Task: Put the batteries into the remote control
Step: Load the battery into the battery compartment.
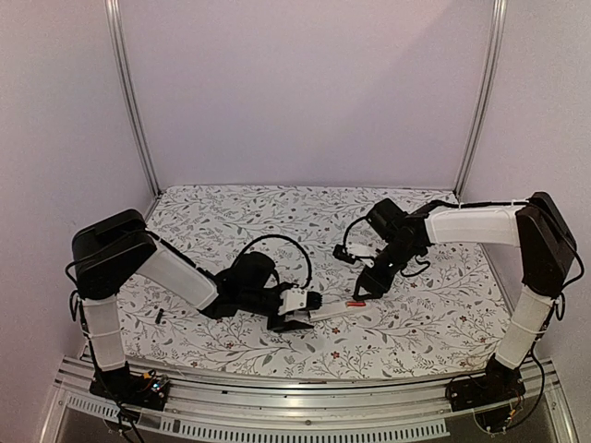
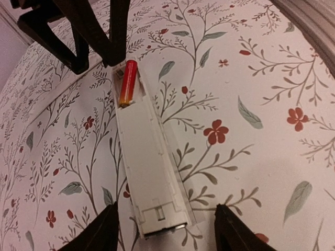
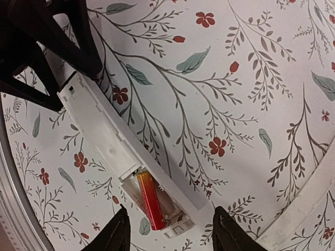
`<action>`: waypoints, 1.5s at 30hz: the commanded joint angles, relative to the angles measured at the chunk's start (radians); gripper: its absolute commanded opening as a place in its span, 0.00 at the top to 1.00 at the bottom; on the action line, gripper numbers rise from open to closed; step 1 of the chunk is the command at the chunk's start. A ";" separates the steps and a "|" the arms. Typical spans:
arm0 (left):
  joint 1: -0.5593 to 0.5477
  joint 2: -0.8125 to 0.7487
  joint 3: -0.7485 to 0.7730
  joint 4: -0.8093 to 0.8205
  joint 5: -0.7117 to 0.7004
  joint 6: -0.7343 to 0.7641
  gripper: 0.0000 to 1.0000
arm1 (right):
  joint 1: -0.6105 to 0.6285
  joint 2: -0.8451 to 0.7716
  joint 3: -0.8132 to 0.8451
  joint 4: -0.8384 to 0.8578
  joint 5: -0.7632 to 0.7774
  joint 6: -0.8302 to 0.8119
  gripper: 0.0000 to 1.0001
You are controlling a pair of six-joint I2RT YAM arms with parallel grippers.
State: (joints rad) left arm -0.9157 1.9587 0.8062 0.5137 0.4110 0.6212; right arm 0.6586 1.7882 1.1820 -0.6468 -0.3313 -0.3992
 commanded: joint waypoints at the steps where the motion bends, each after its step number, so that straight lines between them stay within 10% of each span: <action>1: 0.014 0.021 -0.018 0.028 -0.029 0.023 0.39 | -0.005 0.008 0.004 0.026 -0.036 -0.190 0.49; 16: 0.014 0.016 -0.020 0.034 -0.027 0.019 0.40 | -0.005 0.104 0.010 0.028 -0.068 -0.227 0.76; 37: 0.038 -0.269 -0.051 -0.017 -0.102 -0.167 0.24 | 0.017 -0.092 0.015 0.107 -0.136 -0.174 0.62; 40: 0.064 -0.361 0.002 -0.180 -0.309 -0.394 0.22 | 0.016 -0.148 0.004 0.186 -0.058 -0.091 0.61; 45: 0.104 -0.327 0.219 -0.928 -0.748 -0.725 0.26 | 0.013 -0.162 0.035 0.236 0.092 0.095 0.60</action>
State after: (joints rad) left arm -0.8505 1.5837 0.8944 0.2142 0.0467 0.2260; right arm 0.6697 1.6341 1.1870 -0.4759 -0.3672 -0.4755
